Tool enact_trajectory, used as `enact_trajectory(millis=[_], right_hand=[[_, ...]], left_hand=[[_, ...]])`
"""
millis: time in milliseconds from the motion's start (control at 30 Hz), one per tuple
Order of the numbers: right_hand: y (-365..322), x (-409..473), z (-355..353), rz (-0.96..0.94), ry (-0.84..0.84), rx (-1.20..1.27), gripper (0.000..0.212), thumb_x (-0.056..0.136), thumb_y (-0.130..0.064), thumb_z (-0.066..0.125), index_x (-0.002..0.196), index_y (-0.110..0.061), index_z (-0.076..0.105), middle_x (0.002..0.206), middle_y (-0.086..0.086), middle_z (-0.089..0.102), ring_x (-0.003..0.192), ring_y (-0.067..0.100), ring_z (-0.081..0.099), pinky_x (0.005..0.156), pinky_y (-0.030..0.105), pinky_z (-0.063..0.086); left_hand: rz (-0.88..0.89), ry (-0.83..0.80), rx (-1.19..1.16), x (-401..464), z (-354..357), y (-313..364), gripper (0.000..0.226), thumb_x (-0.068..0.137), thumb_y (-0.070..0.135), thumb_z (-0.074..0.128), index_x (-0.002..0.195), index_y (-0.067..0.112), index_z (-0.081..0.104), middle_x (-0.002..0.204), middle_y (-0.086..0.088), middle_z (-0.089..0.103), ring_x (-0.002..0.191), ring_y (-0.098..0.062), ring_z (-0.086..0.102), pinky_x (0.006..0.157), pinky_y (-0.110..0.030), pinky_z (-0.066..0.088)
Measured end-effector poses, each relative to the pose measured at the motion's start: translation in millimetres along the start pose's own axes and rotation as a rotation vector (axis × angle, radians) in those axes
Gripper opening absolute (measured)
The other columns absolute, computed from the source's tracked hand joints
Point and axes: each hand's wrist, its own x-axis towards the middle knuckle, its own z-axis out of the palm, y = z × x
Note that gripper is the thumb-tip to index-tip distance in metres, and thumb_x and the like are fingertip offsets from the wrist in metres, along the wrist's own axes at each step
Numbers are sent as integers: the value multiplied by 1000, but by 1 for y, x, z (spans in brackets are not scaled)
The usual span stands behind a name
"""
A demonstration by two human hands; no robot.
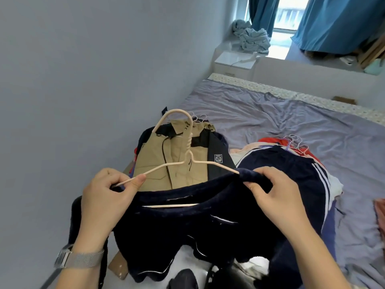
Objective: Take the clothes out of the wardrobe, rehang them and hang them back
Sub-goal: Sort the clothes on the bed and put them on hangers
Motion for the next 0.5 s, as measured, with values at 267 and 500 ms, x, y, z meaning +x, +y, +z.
enact_trajectory(millis=[267,500], right_hand=[[-35,92,33,1,-52,-30,11,76,-27,71,80,-35,64,76,-20,61,83,4,54,83,40,45],[-63,200,72,69,-19,-14,7,74,-31,72,77,-30,66,78,-14,66,78,4,59,73,31,47]], left_hand=[[-50,-2,-13,90,13,-23,37,64,54,62,53,19,58,73,6,53,70,-10,53,55,-9,35],[11,-107,-68,235,38,-32,18,66,48,68,62,31,64,70,4,54,69,-13,52,57,-13,35]])
